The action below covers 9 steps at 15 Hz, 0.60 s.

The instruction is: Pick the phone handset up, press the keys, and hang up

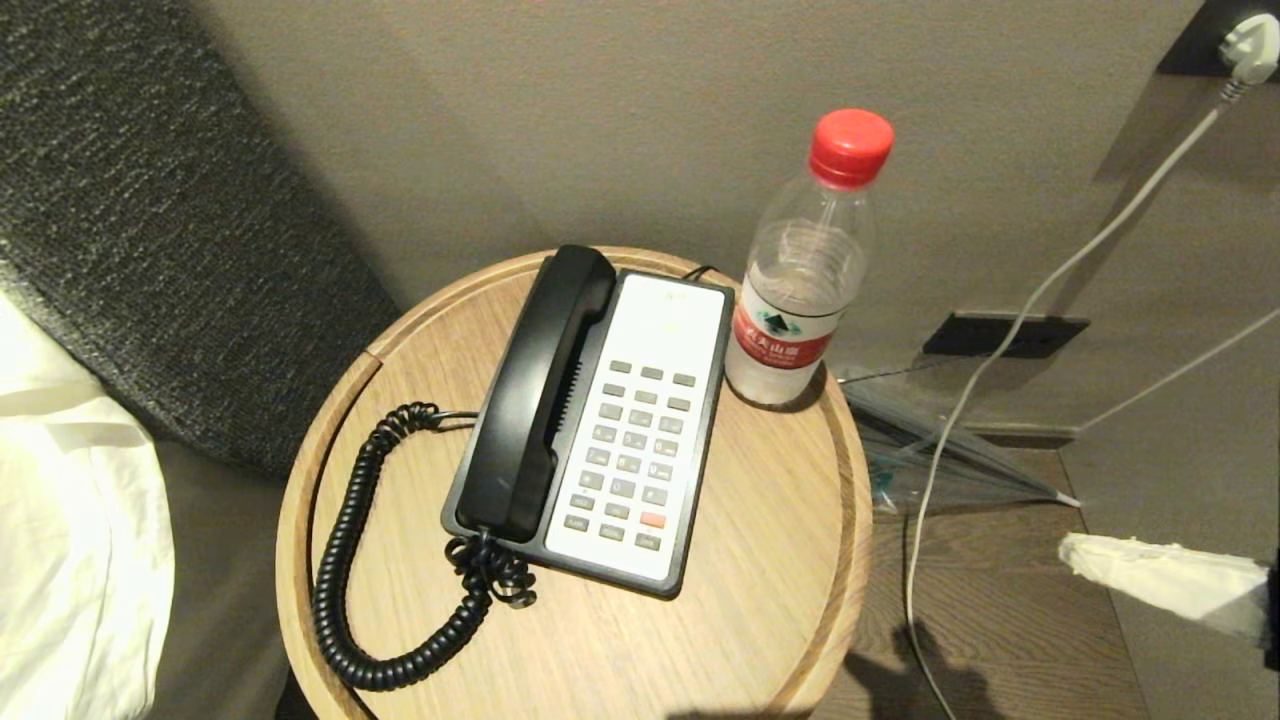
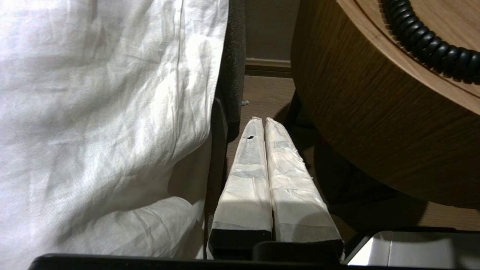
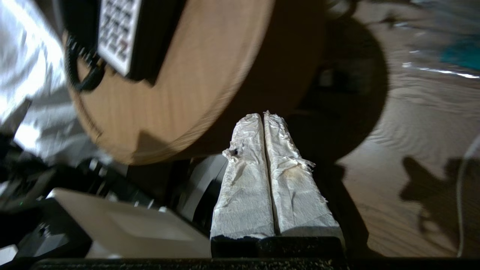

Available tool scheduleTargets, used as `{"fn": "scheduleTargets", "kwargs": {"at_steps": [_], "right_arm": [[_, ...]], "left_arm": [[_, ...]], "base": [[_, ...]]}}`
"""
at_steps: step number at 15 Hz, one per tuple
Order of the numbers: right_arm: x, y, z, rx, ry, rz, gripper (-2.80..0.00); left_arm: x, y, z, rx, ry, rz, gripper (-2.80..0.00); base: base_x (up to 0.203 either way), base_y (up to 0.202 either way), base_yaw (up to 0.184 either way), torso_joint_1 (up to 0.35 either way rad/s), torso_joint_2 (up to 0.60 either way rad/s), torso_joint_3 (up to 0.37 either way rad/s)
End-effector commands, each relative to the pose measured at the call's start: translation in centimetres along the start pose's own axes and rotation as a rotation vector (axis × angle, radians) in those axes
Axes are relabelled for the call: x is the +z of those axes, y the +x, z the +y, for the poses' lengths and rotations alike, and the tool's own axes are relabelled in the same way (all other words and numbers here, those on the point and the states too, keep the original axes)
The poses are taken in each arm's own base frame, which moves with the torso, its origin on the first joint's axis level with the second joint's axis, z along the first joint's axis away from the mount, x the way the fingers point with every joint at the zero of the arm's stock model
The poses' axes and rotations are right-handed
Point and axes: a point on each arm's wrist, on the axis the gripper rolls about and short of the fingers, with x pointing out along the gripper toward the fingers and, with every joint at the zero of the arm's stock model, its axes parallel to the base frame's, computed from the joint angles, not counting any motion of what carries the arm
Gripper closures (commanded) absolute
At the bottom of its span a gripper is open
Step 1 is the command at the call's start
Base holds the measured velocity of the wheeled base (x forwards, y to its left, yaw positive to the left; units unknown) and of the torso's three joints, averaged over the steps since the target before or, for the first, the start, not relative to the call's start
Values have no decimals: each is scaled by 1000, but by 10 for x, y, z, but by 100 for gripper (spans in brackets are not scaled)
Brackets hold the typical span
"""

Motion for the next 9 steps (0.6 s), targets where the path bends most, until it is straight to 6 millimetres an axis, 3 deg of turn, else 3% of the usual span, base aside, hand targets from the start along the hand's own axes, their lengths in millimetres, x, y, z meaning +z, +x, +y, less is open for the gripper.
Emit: {"fn": "scheduleTargets", "kwargs": {"at_steps": [1, 5, 9], "right_arm": [[-11, -36, -16, -84, 46, -146, 0], [-49, -73, -22, -173, 70, -295, 0], [-82, -85, -19, -218, 90, -315, 0]], "left_arm": [[0, 0, 0, 1, 0, -1, 0], [0, 0, 0, 1, 0, -1, 0], [0, 0, 0, 1, 0, -1, 0]], "base": [[0, 0, 0, 0, 0, 0], [0, 0, 0, 0, 0, 0], [0, 0, 0, 0, 0, 0]]}}
